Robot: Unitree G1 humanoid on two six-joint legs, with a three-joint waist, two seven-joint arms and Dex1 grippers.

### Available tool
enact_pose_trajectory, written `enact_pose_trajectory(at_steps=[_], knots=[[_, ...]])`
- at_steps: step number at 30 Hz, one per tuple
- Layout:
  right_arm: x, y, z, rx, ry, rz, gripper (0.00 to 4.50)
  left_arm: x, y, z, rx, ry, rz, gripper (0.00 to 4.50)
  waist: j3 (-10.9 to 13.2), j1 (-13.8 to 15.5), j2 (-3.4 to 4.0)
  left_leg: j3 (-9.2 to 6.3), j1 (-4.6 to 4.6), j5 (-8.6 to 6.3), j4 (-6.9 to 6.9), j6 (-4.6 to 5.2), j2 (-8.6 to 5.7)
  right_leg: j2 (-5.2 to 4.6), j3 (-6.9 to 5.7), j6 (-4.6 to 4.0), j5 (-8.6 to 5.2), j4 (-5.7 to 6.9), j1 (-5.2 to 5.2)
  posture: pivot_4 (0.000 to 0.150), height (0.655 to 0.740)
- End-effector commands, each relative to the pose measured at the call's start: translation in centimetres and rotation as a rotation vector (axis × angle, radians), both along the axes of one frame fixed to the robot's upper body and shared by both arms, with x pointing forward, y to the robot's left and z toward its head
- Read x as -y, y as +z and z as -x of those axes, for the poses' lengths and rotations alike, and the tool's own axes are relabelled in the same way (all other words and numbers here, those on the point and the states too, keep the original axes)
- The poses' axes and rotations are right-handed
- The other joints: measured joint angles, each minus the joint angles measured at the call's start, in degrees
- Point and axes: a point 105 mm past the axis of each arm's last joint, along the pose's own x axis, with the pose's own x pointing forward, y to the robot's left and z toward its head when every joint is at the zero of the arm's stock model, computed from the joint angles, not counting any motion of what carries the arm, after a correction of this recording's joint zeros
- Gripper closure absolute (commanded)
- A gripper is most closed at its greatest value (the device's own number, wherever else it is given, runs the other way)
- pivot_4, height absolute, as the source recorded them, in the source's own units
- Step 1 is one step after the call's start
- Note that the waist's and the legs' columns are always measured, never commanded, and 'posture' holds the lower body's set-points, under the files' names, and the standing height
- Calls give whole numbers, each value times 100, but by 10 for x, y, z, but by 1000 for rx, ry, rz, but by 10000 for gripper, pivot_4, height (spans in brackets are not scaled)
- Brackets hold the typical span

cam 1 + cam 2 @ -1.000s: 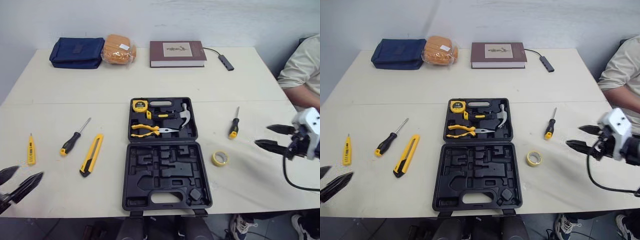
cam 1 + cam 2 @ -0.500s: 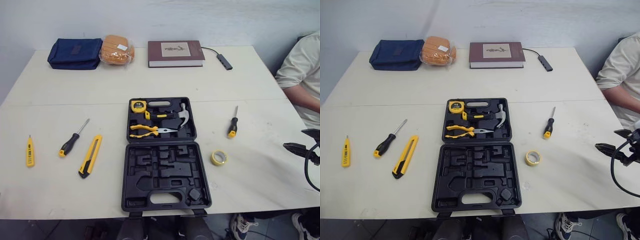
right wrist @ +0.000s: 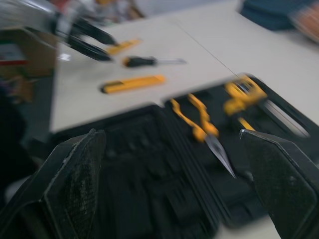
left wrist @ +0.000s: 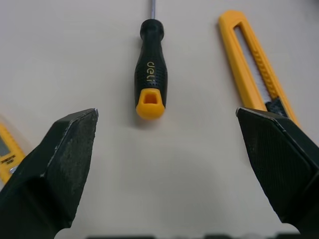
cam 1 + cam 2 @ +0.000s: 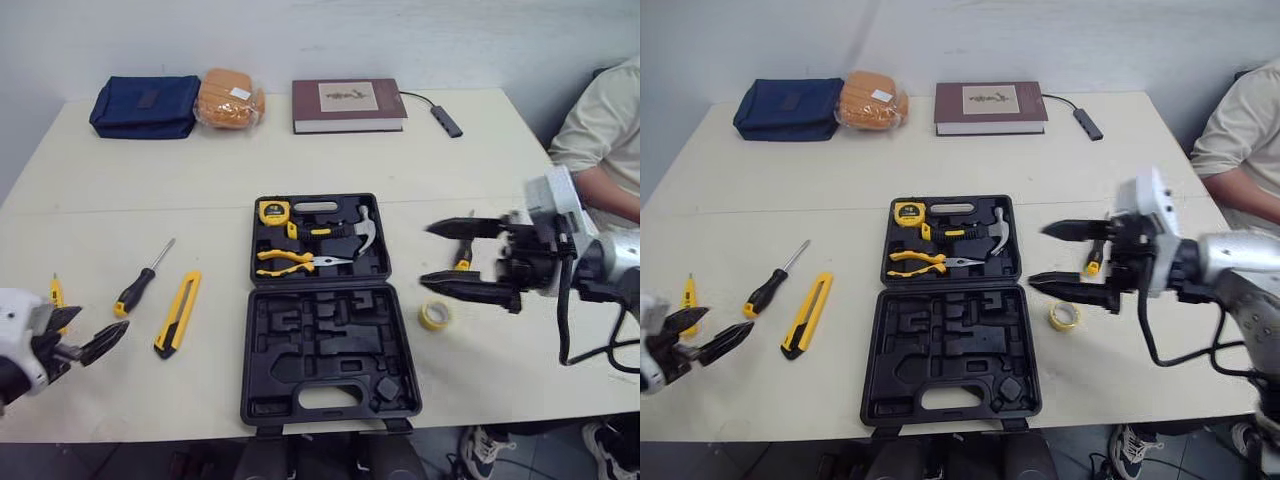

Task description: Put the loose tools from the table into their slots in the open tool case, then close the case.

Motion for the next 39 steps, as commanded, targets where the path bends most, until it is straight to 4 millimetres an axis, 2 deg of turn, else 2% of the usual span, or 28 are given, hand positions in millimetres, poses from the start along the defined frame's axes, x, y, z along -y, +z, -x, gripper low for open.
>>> enact_pose_trajectory(at_steps=[1,5,12,16,21,26,28,31,33,35,39], knots=[[-27,19,8,24,114,-72,212,3,-3,-14,-8,6,-13,0,0,1,-2,0,-1,0,0,2,-3,-1,1,2,1,-2,0,1500,7400],[-44,23,9,66,170,-65,212,10,-10,-33,-22,-10,-1,0,-2,15,-6,-4,-8,7,1,19,-4,-1,-3,6,3,-4,-4,1500,7400],[-48,19,-2,135,142,-36,212,9,-29,-54,-61,16,-1,0,-4,7,-10,-1,-11,3,1,27,-8,-1,-8,10,5,6,-2,1500,7400],[-47,17,-6,154,132,-26,0,13,-37,-57,-84,-3,12,12474,-5,8,-10,0,-6,10,1,23,-8,-1,-9,10,5,4,-3,1500,7400],[-46,17,-7,186,121,-39,0,11,-33,-55,-78,-3,15,35950,-5,6,-10,-1,-2,19,1,17,-6,-1,-7,10,5,7,-1,1500,7400],[-43,15,-6,181,115,-38,0,13,-5,-43,-26,-61,16,36317,-4,-23,-11,0,-2,17,-4,16,-6,-1,-5,10,5,4,-3,1500,7400],[-37,12,-7,171,97,-26,0,26,12,-41,-9,-140,-7,36317,-2,-10,-14,0,-3,16,-9,16,-6,-1,-5,9,5,0,-4,1500,7400],[-25,4,-8,139,60,2,0,44,20,-44,-26,-245,-105,36317,2,50,-22,-13,-10,17,-9,17,-7,-2,-9,8,5,-7,-3,1500,7400],[-10,-6,-9,120,12,55,0,73,32,-52,-12,-384,-107,36317,3,131,-20,-13,-11,16,-9,17,-9,-4,-8,9,5,-17,2,1500,7400],[4,-12,-8,96,-38,96,0,114,44,-54,-13,-597,-121,36317,5,194,-24,-14,-13,15,-8,15,-11,-5,-8,9,5,-22,5,1500,7400],[20,-25,1,67,-80,163,0,160,49,-53,-73,-848,-196,36317,5,179,-23,-13,-18,15,-7,15,-12,-3,-5,12,7,-28,4,1500,7400]])
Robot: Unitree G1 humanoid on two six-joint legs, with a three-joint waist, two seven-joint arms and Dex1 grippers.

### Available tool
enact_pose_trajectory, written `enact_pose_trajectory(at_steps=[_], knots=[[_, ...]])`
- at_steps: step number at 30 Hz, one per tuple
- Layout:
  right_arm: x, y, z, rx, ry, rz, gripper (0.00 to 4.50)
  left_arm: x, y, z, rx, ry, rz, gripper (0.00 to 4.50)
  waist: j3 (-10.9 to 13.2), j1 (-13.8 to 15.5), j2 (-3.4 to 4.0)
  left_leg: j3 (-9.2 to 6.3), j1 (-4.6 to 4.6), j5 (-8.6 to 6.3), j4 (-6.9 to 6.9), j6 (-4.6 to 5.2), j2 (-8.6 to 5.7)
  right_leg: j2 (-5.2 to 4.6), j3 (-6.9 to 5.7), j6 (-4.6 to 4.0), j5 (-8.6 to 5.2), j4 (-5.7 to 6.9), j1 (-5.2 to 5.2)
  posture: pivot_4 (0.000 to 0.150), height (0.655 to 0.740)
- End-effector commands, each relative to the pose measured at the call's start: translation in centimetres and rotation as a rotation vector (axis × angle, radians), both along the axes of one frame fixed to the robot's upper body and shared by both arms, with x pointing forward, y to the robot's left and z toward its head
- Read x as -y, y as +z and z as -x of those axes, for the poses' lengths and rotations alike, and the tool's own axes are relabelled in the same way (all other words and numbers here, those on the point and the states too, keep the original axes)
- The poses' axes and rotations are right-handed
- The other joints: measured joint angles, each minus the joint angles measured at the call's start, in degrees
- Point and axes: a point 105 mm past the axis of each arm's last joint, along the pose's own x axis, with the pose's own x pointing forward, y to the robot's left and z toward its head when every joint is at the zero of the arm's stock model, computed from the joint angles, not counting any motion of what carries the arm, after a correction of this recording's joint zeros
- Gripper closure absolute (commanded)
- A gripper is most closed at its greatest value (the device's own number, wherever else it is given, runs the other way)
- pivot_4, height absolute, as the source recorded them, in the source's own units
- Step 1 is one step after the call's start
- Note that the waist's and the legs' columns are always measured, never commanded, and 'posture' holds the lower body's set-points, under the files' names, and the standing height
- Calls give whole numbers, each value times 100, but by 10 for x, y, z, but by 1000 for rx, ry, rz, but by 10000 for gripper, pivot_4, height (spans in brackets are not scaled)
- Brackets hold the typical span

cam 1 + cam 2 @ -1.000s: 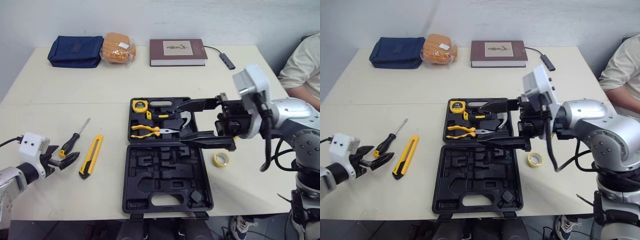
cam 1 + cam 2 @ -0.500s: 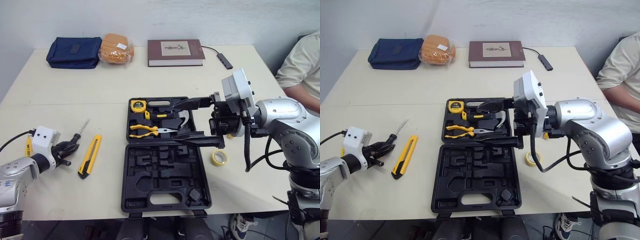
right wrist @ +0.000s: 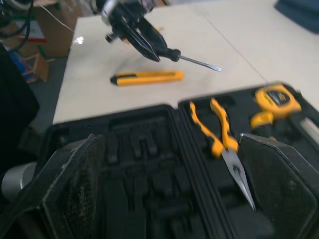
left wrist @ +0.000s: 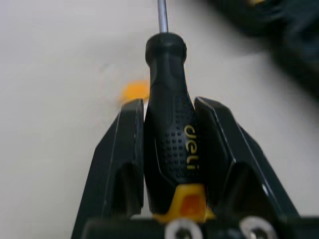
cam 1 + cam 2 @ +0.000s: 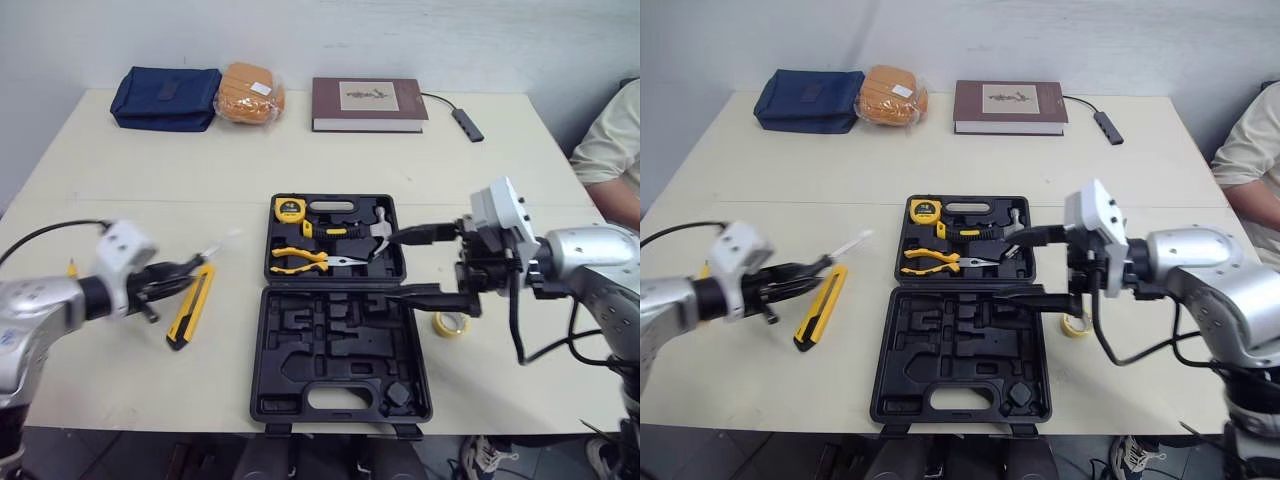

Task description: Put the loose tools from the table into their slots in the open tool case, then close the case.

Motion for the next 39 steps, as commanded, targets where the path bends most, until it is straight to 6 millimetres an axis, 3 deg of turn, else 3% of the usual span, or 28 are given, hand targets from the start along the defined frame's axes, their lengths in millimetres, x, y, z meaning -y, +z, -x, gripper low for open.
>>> enact_pose_trajectory(at_steps=[1,8,12,19,31,39], knots=[[10,0,11,37,-11,52,0,33,2,7,-42,-197,-81,36317,0,-36,1,0,1,2,-5,3,0,1,-2,0,0,1,0,1500,7400],[20,-19,22,-14,-108,68,0,85,-1,-2,-75,-409,-185,36317,6,-10,-5,13,2,37,-10,2,7,27,-5,2,1,25,-2,1500,7400],[22,-26,23,-16,-154,72,0,97,-12,-4,-42,-479,-292,36317,7,24,-6,17,2,35,7,7,5,26,8,9,4,16,1,1500,7400],[27,-28,24,-24,-198,65,0,114,-17,-11,-6,-523,-327,36317,9,104,-10,12,-1,35,17,8,5,26,6,9,4,15,2,1500,7400],[25,-33,22,-37,-204,67,0,123,-17,-8,39,-589,-344,36317,9,104,-11,5,-8,35,27,12,5,26,-3,11,5,25,4,1500,7400],[22,-36,20,-37,-201,68,0,113,-35,-10,19,-603,-421,36317,9,107,-11,5,-8,36,29,13,5,26,-3,11,5,32,4,1500,7400]])
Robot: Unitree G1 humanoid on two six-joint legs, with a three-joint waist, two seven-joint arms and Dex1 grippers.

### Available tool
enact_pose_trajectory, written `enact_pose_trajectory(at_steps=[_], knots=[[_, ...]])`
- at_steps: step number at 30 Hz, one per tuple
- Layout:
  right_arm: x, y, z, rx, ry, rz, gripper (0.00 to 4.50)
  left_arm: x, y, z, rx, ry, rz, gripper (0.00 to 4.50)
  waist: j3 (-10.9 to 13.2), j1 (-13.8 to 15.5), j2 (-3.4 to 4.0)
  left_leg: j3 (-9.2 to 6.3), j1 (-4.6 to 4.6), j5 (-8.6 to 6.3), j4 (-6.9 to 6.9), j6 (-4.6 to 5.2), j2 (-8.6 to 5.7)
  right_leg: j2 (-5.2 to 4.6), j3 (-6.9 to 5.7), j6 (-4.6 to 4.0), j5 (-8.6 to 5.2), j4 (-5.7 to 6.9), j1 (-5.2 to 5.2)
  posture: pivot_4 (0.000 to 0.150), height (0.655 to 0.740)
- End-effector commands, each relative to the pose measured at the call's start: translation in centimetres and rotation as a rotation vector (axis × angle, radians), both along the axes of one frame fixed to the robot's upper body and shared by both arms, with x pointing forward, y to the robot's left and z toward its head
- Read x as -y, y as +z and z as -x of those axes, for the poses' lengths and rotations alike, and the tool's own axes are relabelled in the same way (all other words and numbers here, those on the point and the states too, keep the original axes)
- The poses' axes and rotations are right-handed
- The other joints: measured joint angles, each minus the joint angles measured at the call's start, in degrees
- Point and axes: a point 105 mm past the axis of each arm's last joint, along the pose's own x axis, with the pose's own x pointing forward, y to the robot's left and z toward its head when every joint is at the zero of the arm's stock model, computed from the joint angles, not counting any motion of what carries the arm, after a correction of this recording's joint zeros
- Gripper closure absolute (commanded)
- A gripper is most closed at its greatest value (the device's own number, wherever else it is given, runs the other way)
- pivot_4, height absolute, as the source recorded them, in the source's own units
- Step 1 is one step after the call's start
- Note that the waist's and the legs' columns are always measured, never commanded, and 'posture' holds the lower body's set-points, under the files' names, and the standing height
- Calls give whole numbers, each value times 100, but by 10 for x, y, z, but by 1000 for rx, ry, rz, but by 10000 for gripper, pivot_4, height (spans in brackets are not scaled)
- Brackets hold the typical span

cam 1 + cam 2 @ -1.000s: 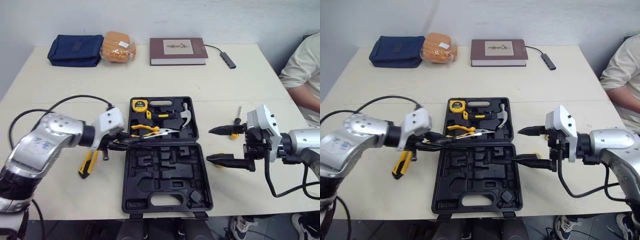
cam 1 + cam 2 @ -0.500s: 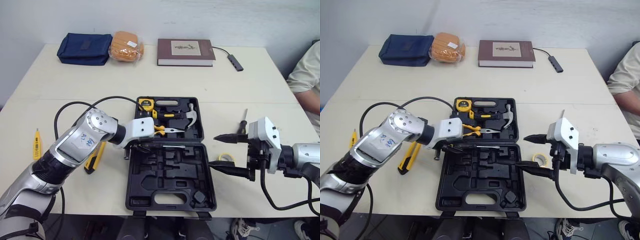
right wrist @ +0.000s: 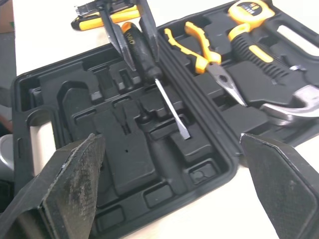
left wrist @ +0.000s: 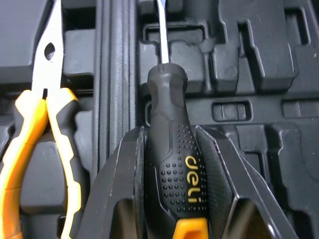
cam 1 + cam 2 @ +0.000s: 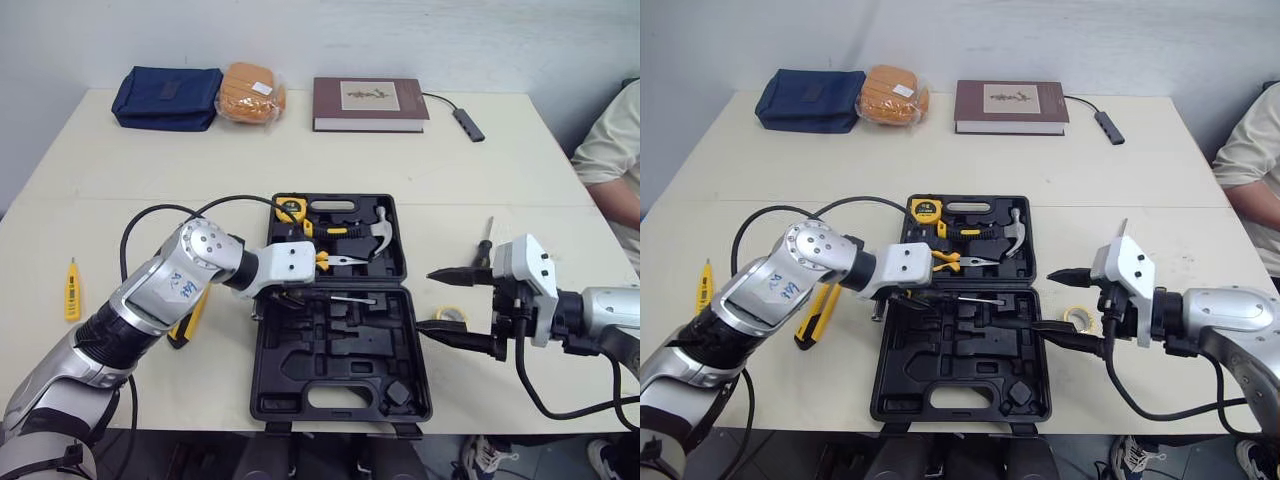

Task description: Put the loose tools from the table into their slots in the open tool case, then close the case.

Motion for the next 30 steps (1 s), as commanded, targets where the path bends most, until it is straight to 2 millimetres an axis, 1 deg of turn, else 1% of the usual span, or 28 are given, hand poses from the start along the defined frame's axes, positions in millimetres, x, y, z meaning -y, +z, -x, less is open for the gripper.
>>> enact_pose_trajectory(at_steps=[1,8,13,15,16,19,21,24,26,29,30], knots=[[-4,6,0,39,15,-5,0,-4,-6,-1,6,-8,-29,36317,0,1,0,-1,0,0,0,0,0,0,-1,0,0,0,0,1500,7400],[-3,5,-2,38,14,1,0,3,-8,-2,4,-31,2,36317,0,11,0,-5,1,1,9,2,0,-2,-3,0,0,0,6,1500,7400],[-13,8,3,37,58,-18,0,2,-9,-2,-1,-41,-1,36317,-1,11,0,-7,1,2,12,3,-1,-3,-4,0,0,0,7,1500,7400],[-13,8,2,37,57,-17,0,1,-6,2,-25,-54,8,25707,-1,6,-1,-7,1,3,15,5,-1,-3,-5,1,0,0,7,1500,7400],[-12,8,2,37,55,-16,0,1,-3,3,-31,-55,20,21857,-1,3,0,-7,1,3,14,5,-1,-3,-5,1,0,1,7,1500,7400],[-11,7,1,32,52,-12,0,2,7,2,-41,-43,75,8370,0,3,0,-7,1,3,13,5,-1,-3,-5,0,0,3,7,1500,7400],[-10,6,1,27,52,-9,0,3,10,2,-53,-51,110,489,0,4,-1,-7,1,4,15,6,-1,-4,-5,1,0,3,7,1500,7400],[-10,5,2,20,53,-10,0,2,16,0,-68,-42,199,489,-1,-1,0,-7,1,4,16,6,-1,-4,-5,1,0,3,7,1500,7400],[-10,5,2,22,52,-7,0,1,20,-4,-47,-46,309,489,-1,-10,0,-8,0,4,14,6,-1,-4,-6,1,0,7,6,1500,7400],[-9,4,1,25,47,-1,0,-1,22,-6,-67,-37,493,9381,-1,-11,0,-8,1,4,14,6,0,-4,-7,1,1,9,6,1500,7400],[-9,3,0,26,45,0,0,-4,18,-4,-96,-31,542,13373,-1,-12,0,-8,1,4,16,6,0,-4,-7,1,1,8,6,1500,7400]])
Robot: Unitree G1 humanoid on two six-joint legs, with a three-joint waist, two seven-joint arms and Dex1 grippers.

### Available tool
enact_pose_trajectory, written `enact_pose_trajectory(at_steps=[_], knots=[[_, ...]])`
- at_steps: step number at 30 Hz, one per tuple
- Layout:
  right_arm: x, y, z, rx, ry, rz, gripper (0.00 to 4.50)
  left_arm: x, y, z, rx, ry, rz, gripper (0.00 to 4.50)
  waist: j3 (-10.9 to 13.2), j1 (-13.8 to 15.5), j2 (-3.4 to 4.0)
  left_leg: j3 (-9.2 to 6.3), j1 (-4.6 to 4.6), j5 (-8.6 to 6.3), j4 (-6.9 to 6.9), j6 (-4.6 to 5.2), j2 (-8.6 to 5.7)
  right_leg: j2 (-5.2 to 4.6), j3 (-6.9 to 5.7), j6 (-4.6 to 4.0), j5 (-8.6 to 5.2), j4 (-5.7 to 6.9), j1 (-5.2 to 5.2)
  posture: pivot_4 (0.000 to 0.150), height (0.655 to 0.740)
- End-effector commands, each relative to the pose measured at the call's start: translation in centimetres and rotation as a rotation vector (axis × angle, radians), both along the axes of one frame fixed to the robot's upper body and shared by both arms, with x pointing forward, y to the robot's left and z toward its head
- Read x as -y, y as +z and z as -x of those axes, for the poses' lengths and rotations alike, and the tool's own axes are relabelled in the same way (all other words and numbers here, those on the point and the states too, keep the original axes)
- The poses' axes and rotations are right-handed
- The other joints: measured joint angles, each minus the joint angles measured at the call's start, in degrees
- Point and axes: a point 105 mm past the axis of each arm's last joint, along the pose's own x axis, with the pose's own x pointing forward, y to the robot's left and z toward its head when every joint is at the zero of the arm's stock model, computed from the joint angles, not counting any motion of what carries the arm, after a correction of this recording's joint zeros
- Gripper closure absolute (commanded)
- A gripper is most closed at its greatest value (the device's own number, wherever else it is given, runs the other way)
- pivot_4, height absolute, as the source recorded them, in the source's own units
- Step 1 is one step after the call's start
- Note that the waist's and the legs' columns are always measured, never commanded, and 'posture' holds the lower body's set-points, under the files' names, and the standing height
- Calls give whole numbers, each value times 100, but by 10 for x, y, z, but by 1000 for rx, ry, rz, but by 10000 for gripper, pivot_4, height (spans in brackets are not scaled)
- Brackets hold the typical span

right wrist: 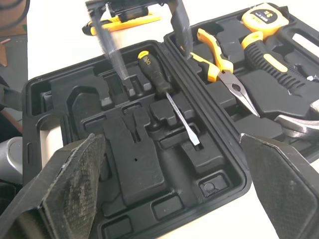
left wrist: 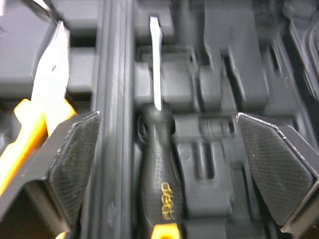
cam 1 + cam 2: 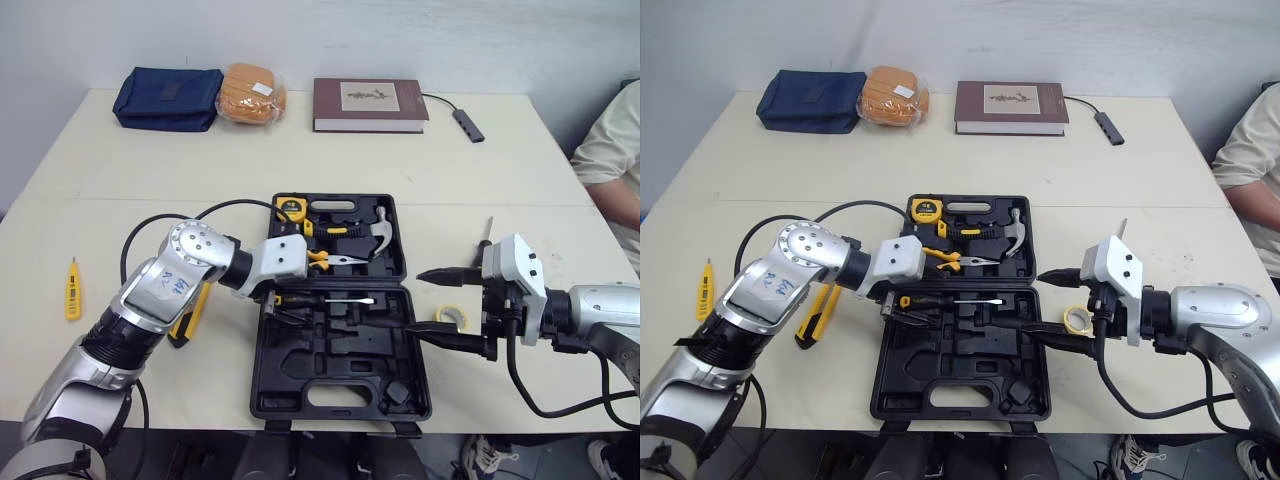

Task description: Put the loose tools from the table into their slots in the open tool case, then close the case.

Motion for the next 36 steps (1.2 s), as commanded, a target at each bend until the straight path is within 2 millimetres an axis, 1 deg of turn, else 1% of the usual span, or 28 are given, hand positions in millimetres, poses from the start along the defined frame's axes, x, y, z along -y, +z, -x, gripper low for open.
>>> enact_pose_trajectory(at_steps=[1,6,7,12,17,23,27,31,36], knots=[[0,3,1,26,9,12,0,-8,3,1,-28,9,189,17881,0,-1,0,0,0,0,2,0,0,0,-1,0,0,0,0,1500,7400],[0,2,0,24,10,13,0,-13,-18,-1,-70,59,239,42079,0,5,0,1,0,0,2,0,-1,-1,-1,1,0,-2,0,1500,7400],[0,2,0,23,10,14,0,-13,-21,-2,-69,66,243,44876,0,14,0,1,0,0,2,0,-1,-1,-1,2,1,-2,0,1500,7400],[0,1,0,18,13,14,0,-15,-37,-5,-65,79,213,44876,0,11,0,1,0,0,1,0,-3,-3,-1,6,3,-3,0,1500,7400],[0,1,0,15,13,15,0,-18,-46,-10,-53,98,168,44876,-1,7,0,4,5,0,0,0,-3,-3,2,6,3,-5,0,1500,7400],[4,-1,-5,19,-4,23,0,-20,-63,-4,-62,50,57,44876,-3,5,0,5,10,0,0,-1,-3,-3,4,6,3,-6,2,1500,7400],[4,-1,-6,18,-5,22,0,-21,-69,-4,-83,43,6,44876,-7,3,4,6,12,0,-1,-1,-3,-4,5,5,3,-6,3,1500,7400],[4,-2,-7,18,-11,20,0,-25,-84,-1,-92,22,-107,44876,-15,0,4,6,20,0,-2,-1,-3,-4,6,5,3,-6,10,1500,7400],[5,-2,-7,21,-17,20,0,-39,-105,-4,-120,67,-271,44876,-75,-4,18,2,59,-6,-11,0,-1,-4,5,5,3,-24,51,1500,7400]])
